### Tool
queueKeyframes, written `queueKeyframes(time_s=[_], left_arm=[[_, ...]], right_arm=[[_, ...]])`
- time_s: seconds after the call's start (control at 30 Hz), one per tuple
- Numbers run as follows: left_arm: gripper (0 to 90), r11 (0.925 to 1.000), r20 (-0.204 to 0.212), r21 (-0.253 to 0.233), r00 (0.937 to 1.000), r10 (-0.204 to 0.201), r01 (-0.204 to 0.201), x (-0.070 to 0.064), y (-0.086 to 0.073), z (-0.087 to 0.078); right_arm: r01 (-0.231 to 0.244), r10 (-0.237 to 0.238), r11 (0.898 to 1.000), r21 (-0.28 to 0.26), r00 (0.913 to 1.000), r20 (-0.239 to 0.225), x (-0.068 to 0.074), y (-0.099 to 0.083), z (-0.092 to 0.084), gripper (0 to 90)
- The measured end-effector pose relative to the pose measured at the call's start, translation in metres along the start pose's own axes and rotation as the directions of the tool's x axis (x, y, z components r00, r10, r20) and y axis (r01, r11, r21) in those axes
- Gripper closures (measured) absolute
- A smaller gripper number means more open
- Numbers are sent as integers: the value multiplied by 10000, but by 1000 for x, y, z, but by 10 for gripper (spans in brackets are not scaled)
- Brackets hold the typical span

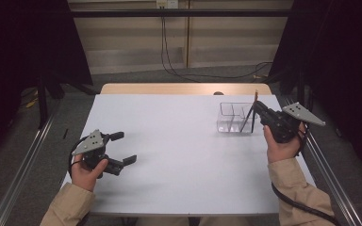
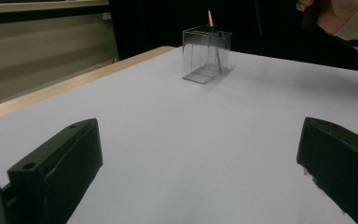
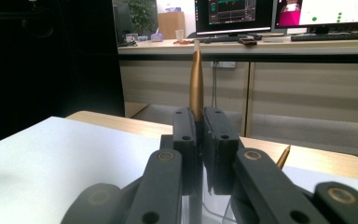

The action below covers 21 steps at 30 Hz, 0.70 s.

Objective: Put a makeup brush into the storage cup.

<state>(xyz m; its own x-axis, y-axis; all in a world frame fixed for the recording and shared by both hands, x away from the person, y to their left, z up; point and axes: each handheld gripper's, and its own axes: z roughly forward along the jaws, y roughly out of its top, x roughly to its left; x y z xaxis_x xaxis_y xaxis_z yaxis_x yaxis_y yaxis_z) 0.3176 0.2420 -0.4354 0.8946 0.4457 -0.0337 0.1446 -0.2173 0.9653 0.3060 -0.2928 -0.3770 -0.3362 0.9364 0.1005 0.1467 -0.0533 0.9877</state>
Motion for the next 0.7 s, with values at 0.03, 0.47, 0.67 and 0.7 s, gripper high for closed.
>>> queueKeyframes(time_s=[0.03,0.47,0.67,0.7], left_arm=[[0,10000,-11,-7,10000,-11,11,0,0,0],[0,10000,2,-5,10000,-9,9,0,0,0],[0,10000,-10,13,10000,-12,12,0,0,0],[0,10000,-10,14,10000,-19,19,0,0,0]], right_arm=[[27,-27,10000,-10,10000,8,0,0,0,838],[-30,35,9993,-362,9999,152,-4,4,6,838],[-80,88,9990,-429,9998,180,-5,4,10,838],[-71,79,9990,-430,9998,187,-5,4,11,838]])
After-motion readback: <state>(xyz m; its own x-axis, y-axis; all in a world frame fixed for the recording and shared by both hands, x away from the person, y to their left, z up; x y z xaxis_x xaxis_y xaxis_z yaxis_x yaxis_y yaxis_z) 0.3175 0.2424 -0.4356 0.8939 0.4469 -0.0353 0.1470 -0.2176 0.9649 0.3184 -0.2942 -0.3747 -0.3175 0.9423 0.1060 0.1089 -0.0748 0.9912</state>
